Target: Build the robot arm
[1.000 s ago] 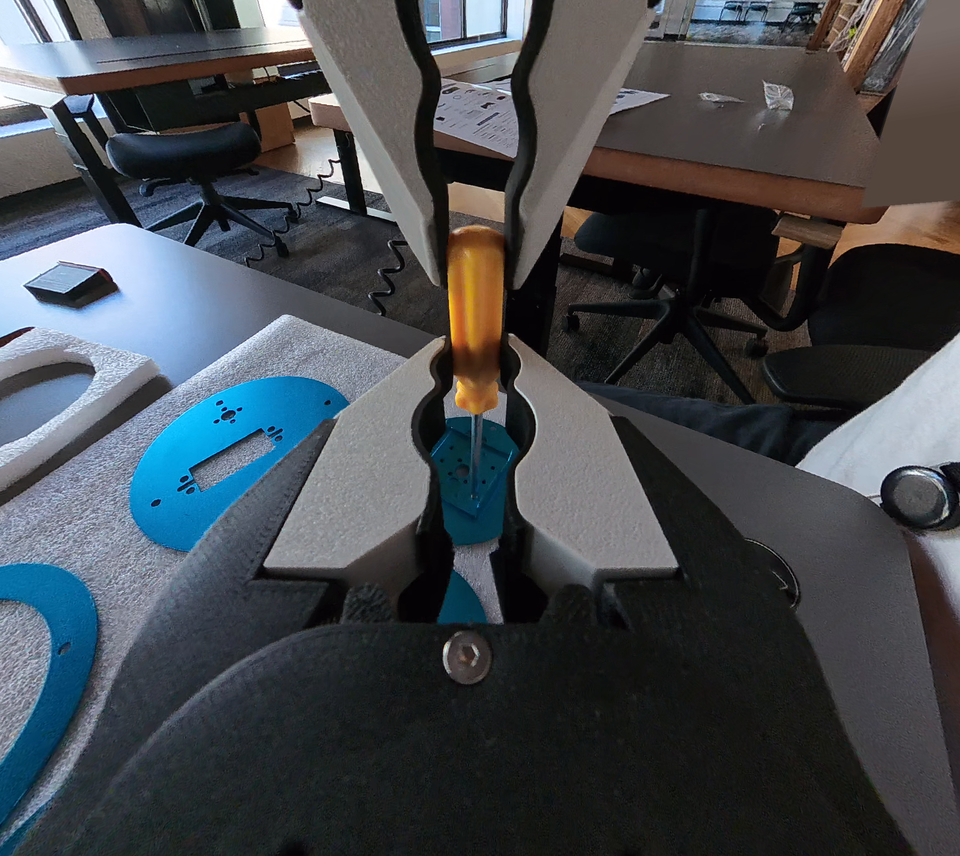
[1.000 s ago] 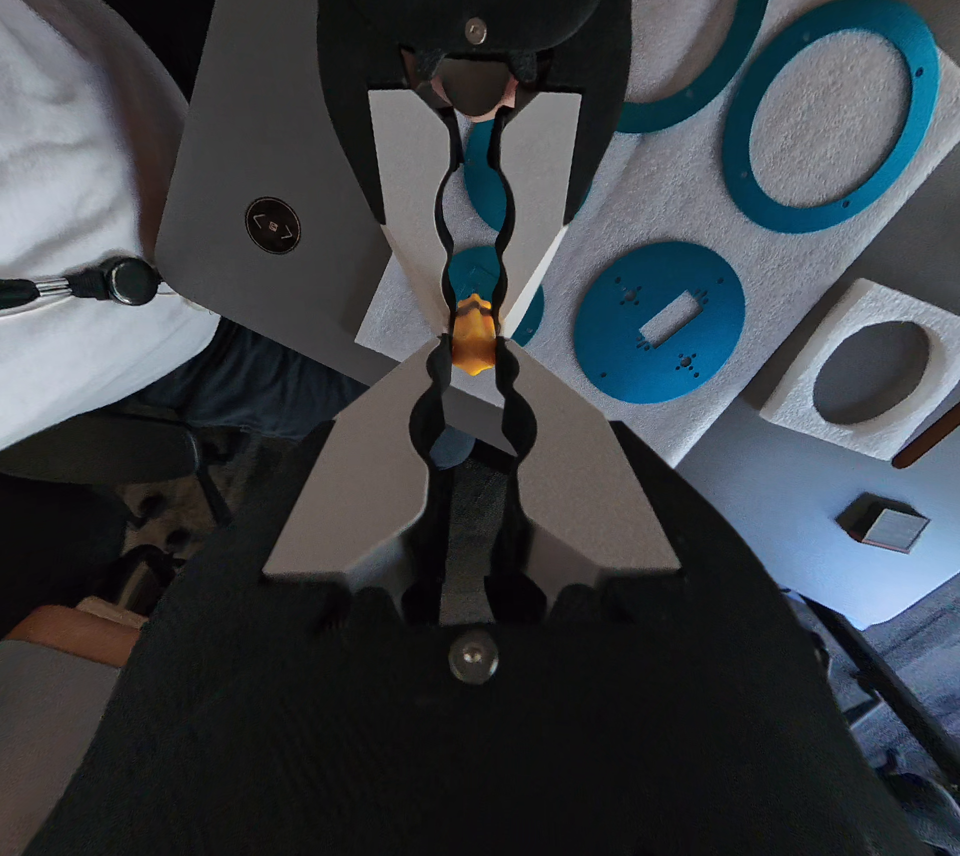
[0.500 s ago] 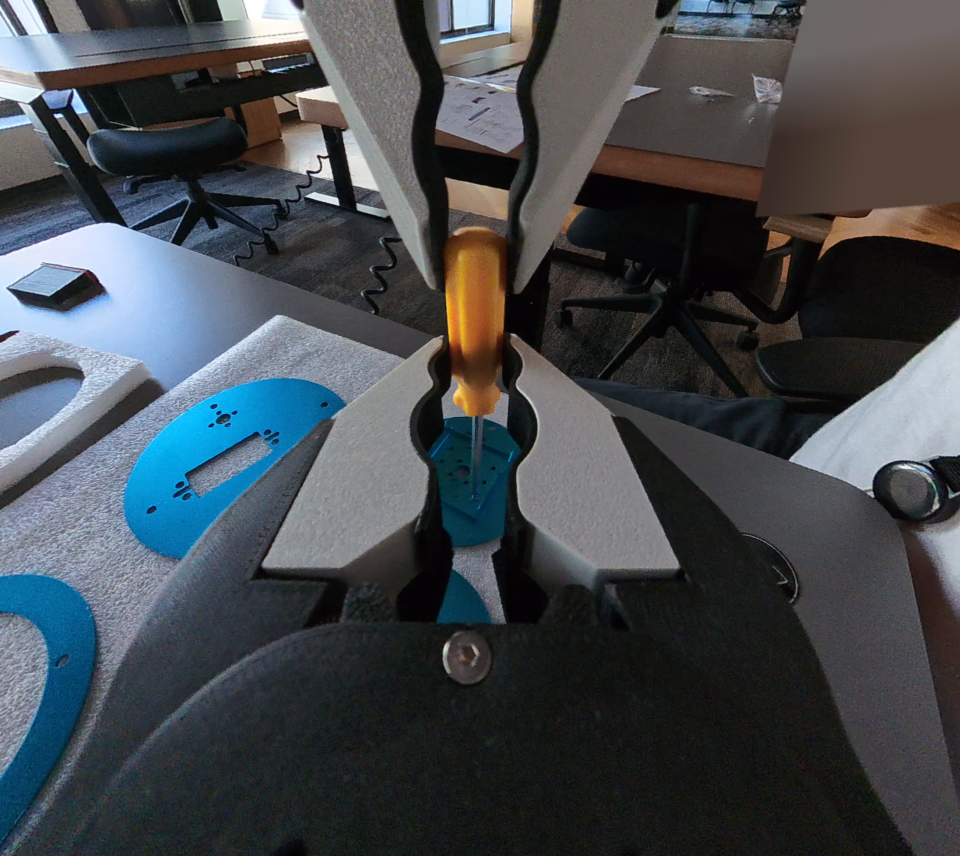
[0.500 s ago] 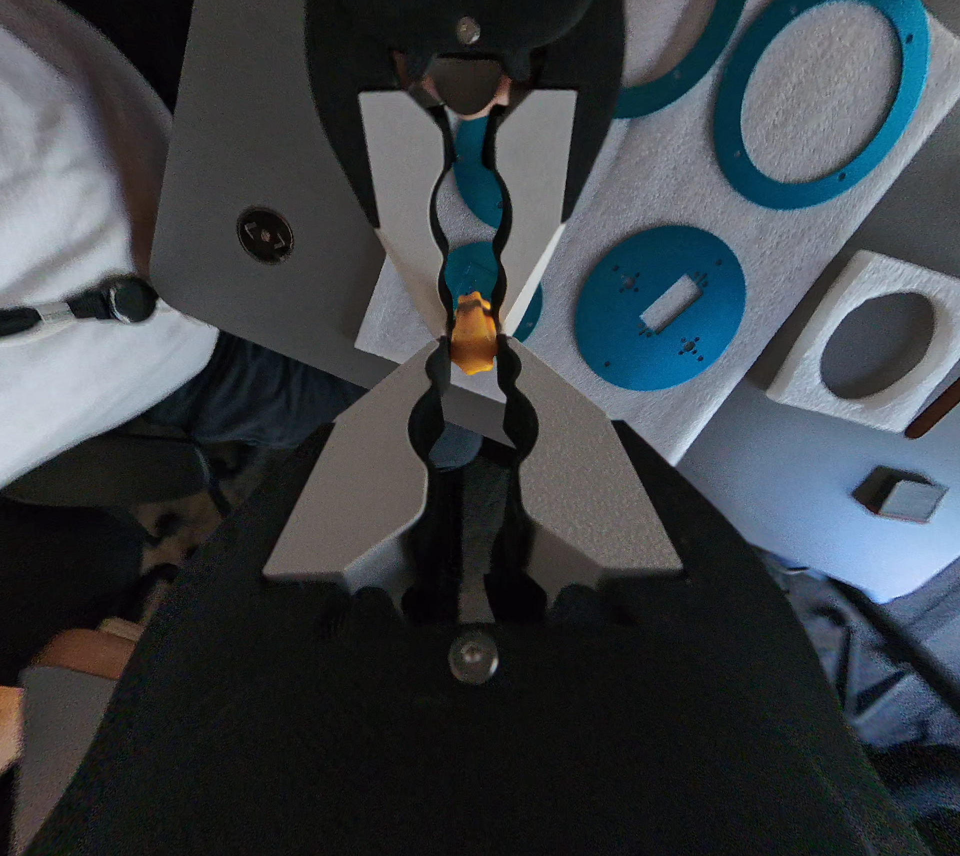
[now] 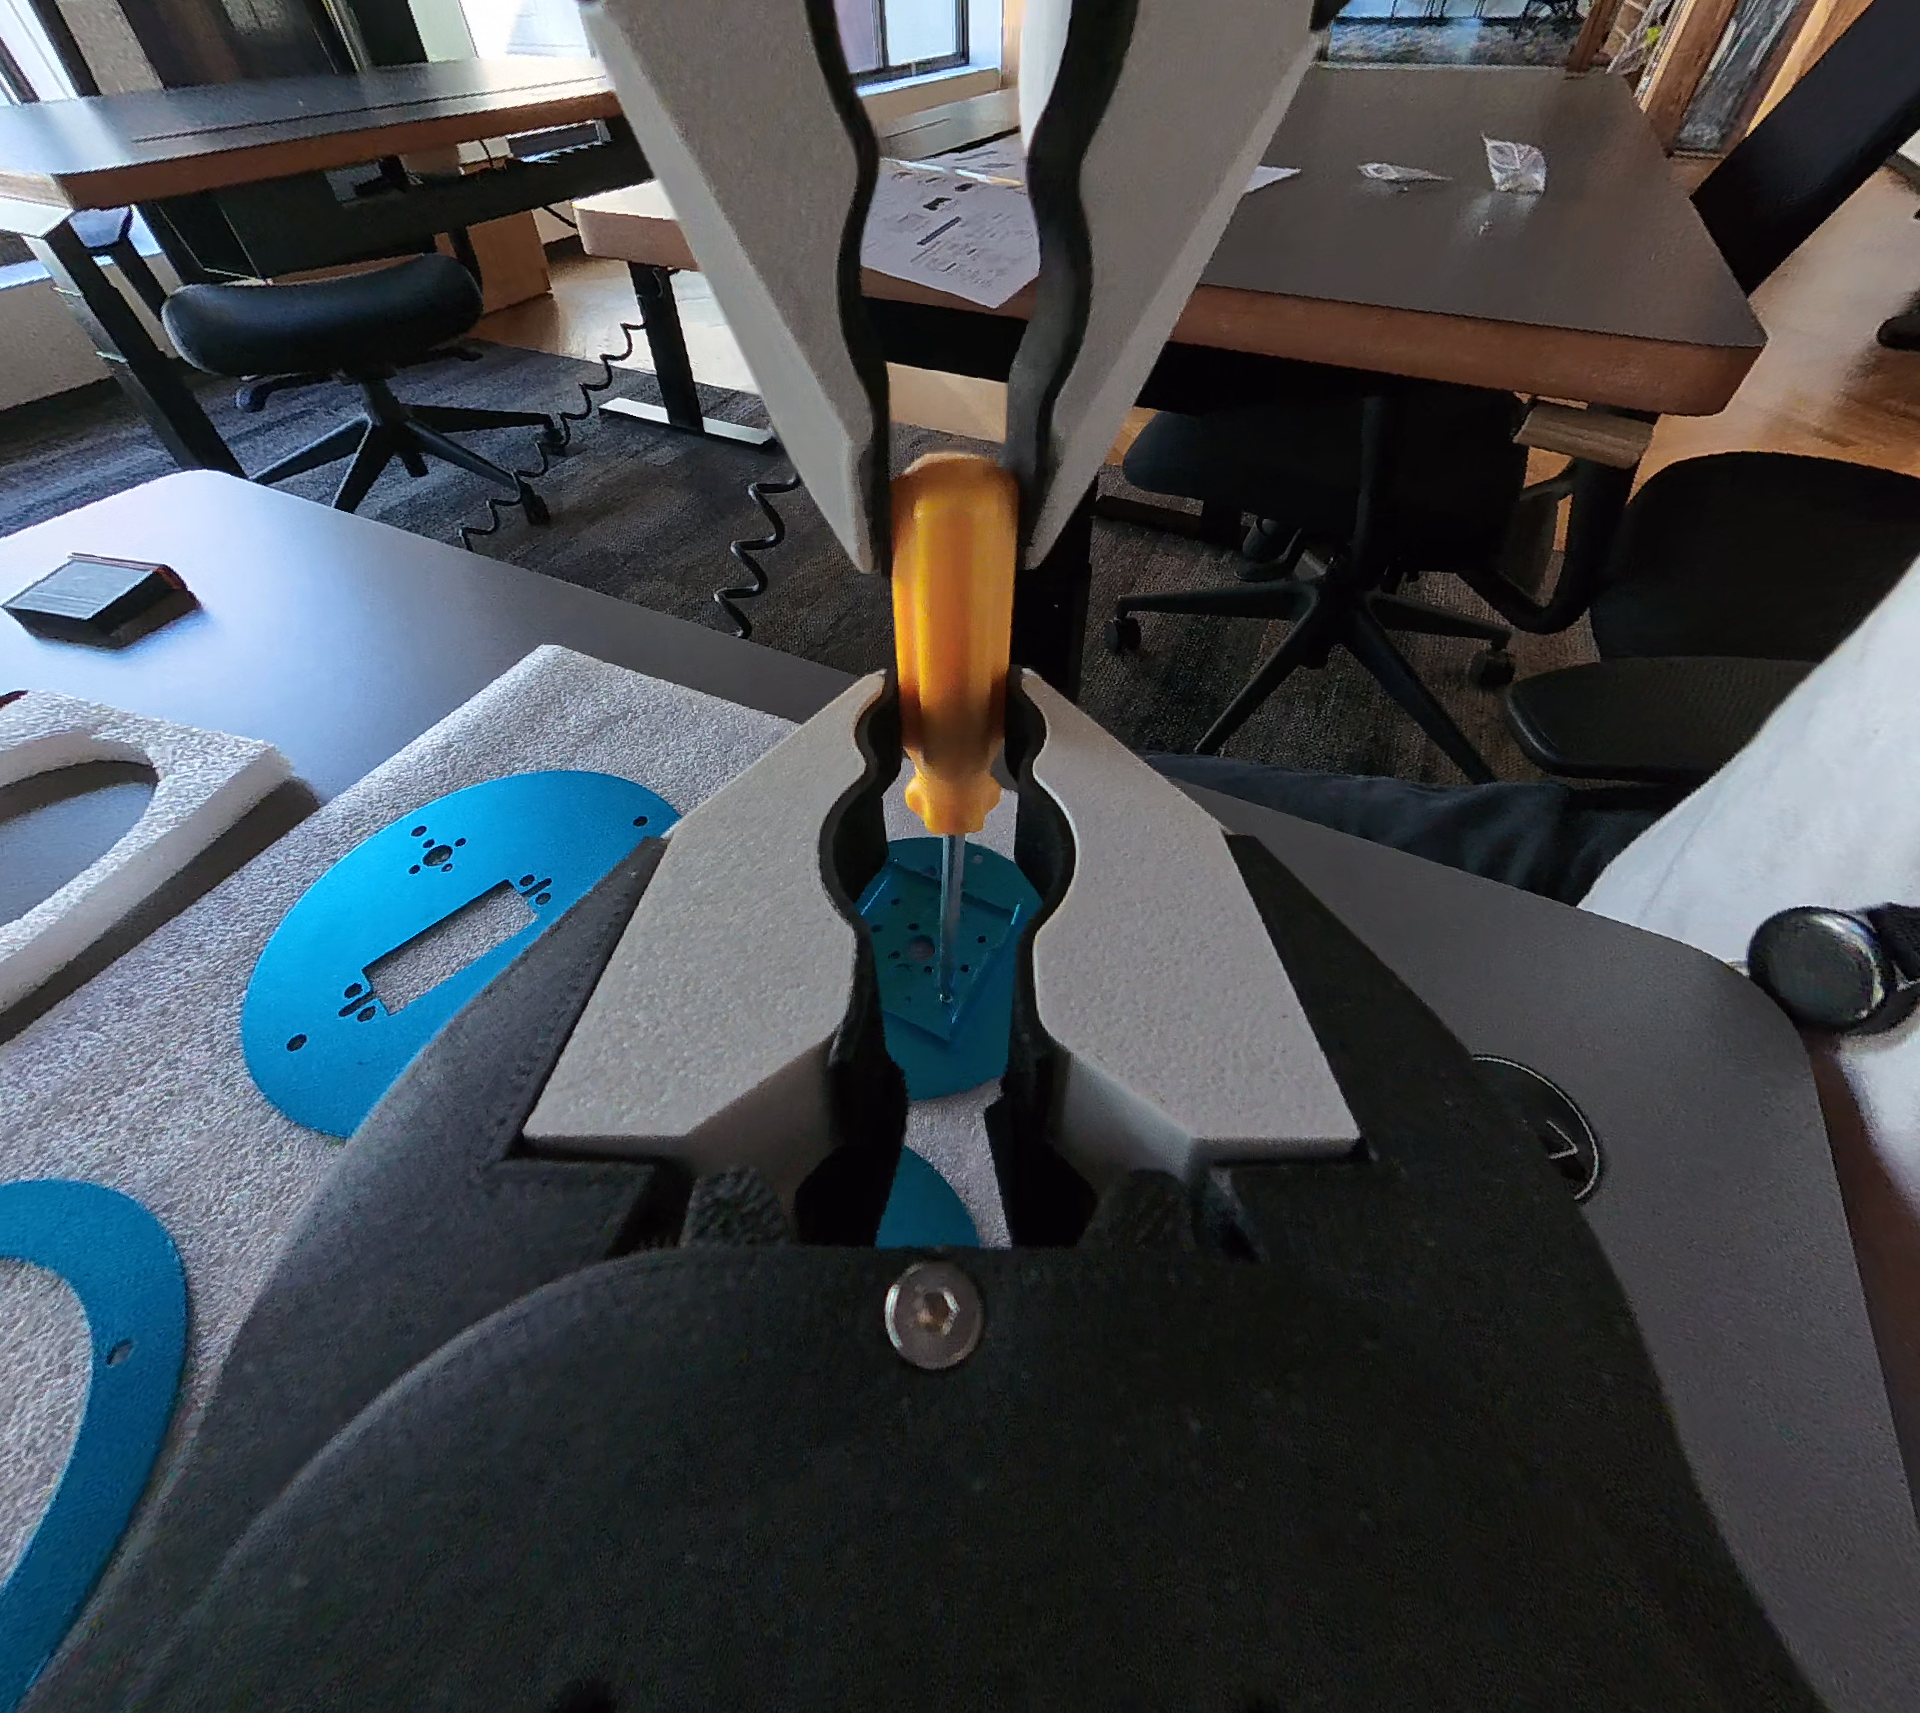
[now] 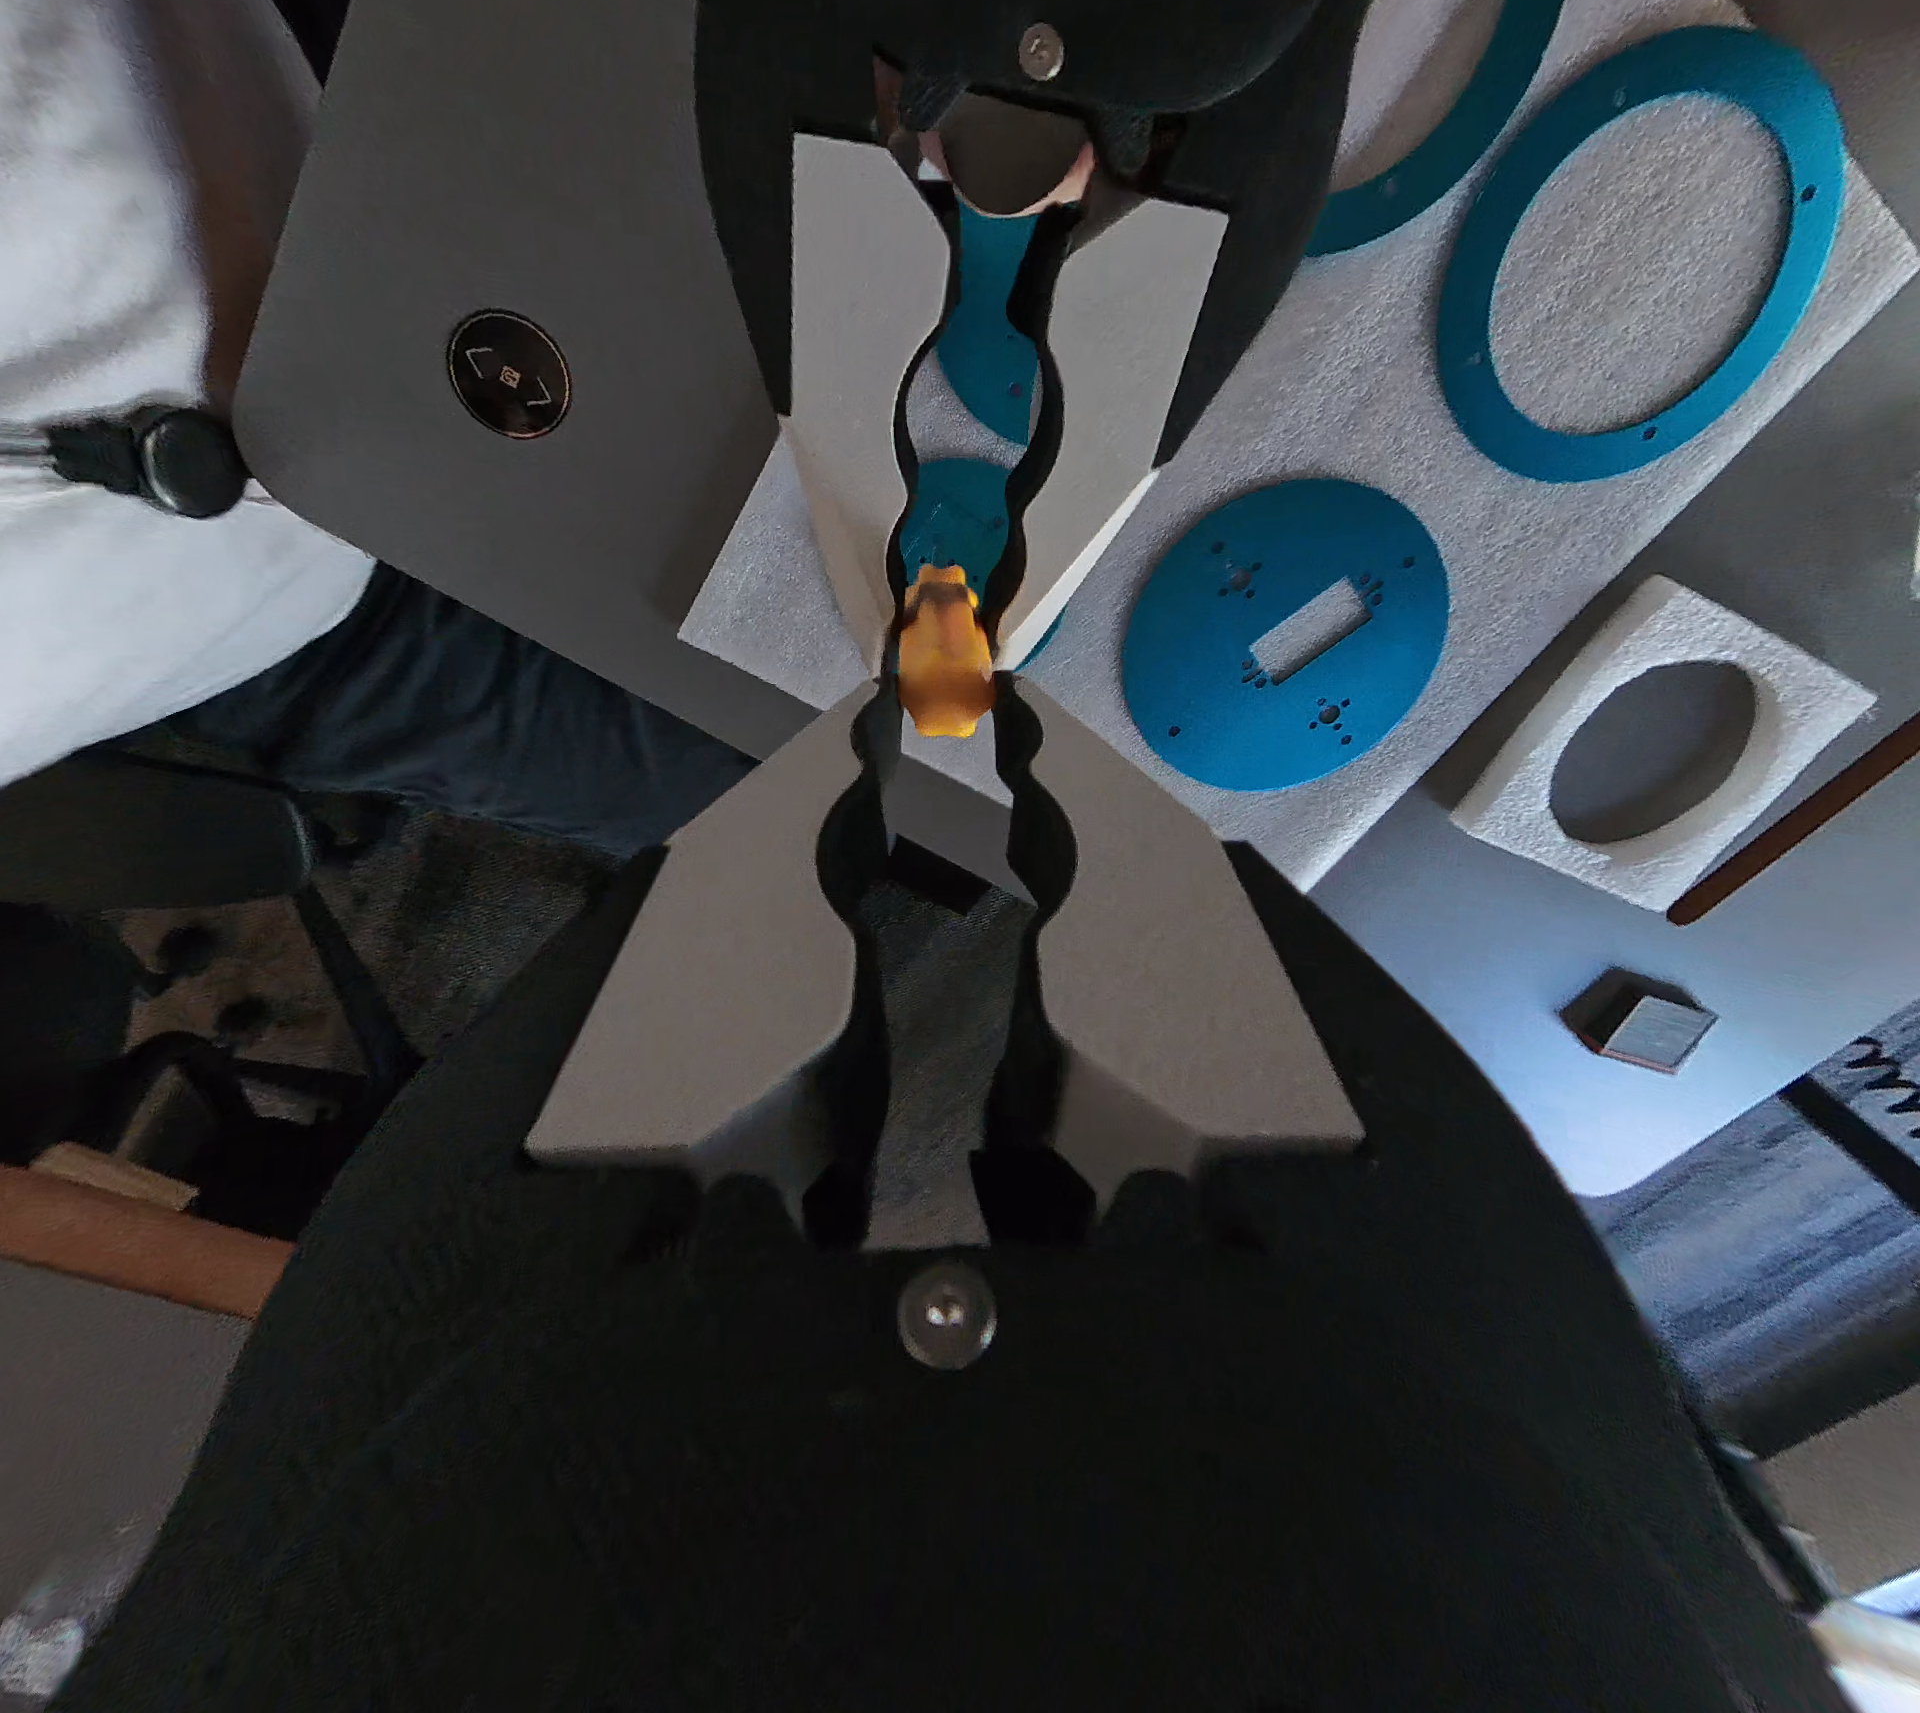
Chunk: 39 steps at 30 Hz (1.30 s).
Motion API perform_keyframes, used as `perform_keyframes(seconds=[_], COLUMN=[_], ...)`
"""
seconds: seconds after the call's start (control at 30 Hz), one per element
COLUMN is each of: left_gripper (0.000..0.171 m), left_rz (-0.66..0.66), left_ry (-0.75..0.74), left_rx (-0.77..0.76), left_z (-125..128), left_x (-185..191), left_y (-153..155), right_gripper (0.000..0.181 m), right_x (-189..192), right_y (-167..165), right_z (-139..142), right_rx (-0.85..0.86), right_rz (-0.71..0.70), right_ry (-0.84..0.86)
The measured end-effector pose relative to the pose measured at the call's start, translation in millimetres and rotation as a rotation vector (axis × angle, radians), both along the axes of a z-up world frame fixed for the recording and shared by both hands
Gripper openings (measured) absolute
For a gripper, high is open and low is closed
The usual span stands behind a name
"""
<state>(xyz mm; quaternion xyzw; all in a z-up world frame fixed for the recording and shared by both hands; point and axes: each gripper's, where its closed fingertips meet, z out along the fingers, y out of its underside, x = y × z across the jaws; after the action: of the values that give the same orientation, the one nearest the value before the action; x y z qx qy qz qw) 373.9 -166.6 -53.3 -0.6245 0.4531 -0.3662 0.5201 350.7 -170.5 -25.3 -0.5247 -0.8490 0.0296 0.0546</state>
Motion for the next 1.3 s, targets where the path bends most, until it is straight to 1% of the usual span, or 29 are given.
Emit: perform_keyframes(seconds=[0.07, 0.17, 0.2, 0.23, 0.27, 0.3, 0.33, 0.37, 0.43, 0.47, 0.6, 0.7, 0.73, 0.8, 0.83, 0.9, 0.97, 1.0, 1.07, 1.13, 1.23, 1.3], left_gripper=[0.017, 0.016, 0.016, 0.016, 0.016, 0.016, 0.016, 0.016, 0.016, 0.016, 0.016, 0.017, 0.017, 0.018, 0.018, 0.018, 0.018, 0.018, 0.018, 0.018, 0.018, 0.018], left_rz=[0.025, 0.056, 0.049, 0.041, 0.038, 0.036, 0.034, 0.031, 0.023, 0.020, 0.021, 0.037, 0.045, 0.046, 0.043, 0.042, 0.034, 0.035, 0.029, 0.030, 0.032, 0.030], left_ry=[0.008, 0.018, 0.013, 0.007, 0.005, 0.004, 0.004, 0.004, 0.001, -0.001, 0.001, 0.006, 0.008, 0.012, 0.016, 0.016, 0.010, 0.009, 0.012, 0.018, 0.018, 0.015], left_rx=[-0.008, 0.018, 0.011, 0.002, 0.003, 0.007, 0.008, 0.007, 0.006, 0.005, -0.006, -0.005, -0.004, 0.004, 0.010, 0.015, 0.014, 0.013, 0.013, 0.015, 0.011, 0.009], left_z=[0.1, -0.4, -0.3, -0.2, -0.2, -0.3, -0.3, -0.3, -0.4, -0.3, -0.5, -0.7, -0.8, -0.9, -1.0, -1.0, -0.9, -0.8, -0.8, -1.0, -1.0, -0.9], left_x=[-0.6, -0.8, -0.6, -0.7, -1.1, -1.6, -1.9, -2.1, -1.9, -1.6, -1.4, -2.8, -2.7, -1.8, -1.5, -1.2, -1.0, -1.4, -0.5, -0.1, -1.7, -2.2], left_y=[3.1, 6.0, 5.2, 4.5, 4.0, 3.6, 3.3, 2.8, 1.7, 1.4, 1.7, 3.2, 4.0, 3.7, 3.0, 2.3, 1.5, 1.6, 0.9, 1.1, 1.6, 1.1], right_gripper=[0.016, 0.017, 0.017, 0.017, 0.017, 0.017, 0.023, 0.023, 0.015, 0.014, 0.014, 0.015, 0.015, 0.015, 0.015, 0.017, 0.025, 0.023, 0.009, 0.009, 0.010, 0.012], right_x=[-0.9, -3.0, -2.9, -3.3, -3.9, -3.2, -3.6, -3.6, -0.7, -0.6, 1.3, -0.9, -1.5, -0.2, -0.1, 0.7, -0.7, -1.0, 0.2, 1.0, -1.3, 1.4], right_y=[3.6, 4.4, 3.3, 2.4, 2.4, 2.7, 5.5, 7.0, 2.7, 3.9, 2.5, 0.8, 1.0, -0.4, -1.7, -2.0, -2.8, -4.5, 0.6, 0.4, 0.7, -0.7], right_z=[0.0, -0.7, -0.9, -0.9, -1.0, -1.6, -2.0, -2.1, -4.4, -4.5, -5.3, -6.3, -6.5, -6.7, -6.8, -6.8, -5.1, -3.7, -2.8, -3.0, -3.8, -8.0], right_rx=[-0.017, -0.080, -0.096, -0.096, -0.077, -0.044, 0.006, 0.043, 0.053, 0.064, -0.001, -0.078, -0.089, -0.101, -0.104, -0.078, -0.061, -0.062, -0.026, -0.039, -0.064, -0.076], right_rz=[-0.112, -0.343, -0.378, -0.371, -0.316, -0.226, -0.145, -0.079, 0.017, 0.026, -0.105, -0.282, -0.322, -0.353, -0.337, -0.222, -0.143, -0.107, -0.072, -0.074, -0.120, -0.126], right_ry=[-0.006, 0.011, 0.014, 0.019, 0.025, 0.027, 0.042, 0.049, 0.034, 0.033, 0.005, 0.016, 0.023, 0.015, 0.011, 0.014, 0.033, 0.037, 0.036, 0.030, 0.041, 0.023])
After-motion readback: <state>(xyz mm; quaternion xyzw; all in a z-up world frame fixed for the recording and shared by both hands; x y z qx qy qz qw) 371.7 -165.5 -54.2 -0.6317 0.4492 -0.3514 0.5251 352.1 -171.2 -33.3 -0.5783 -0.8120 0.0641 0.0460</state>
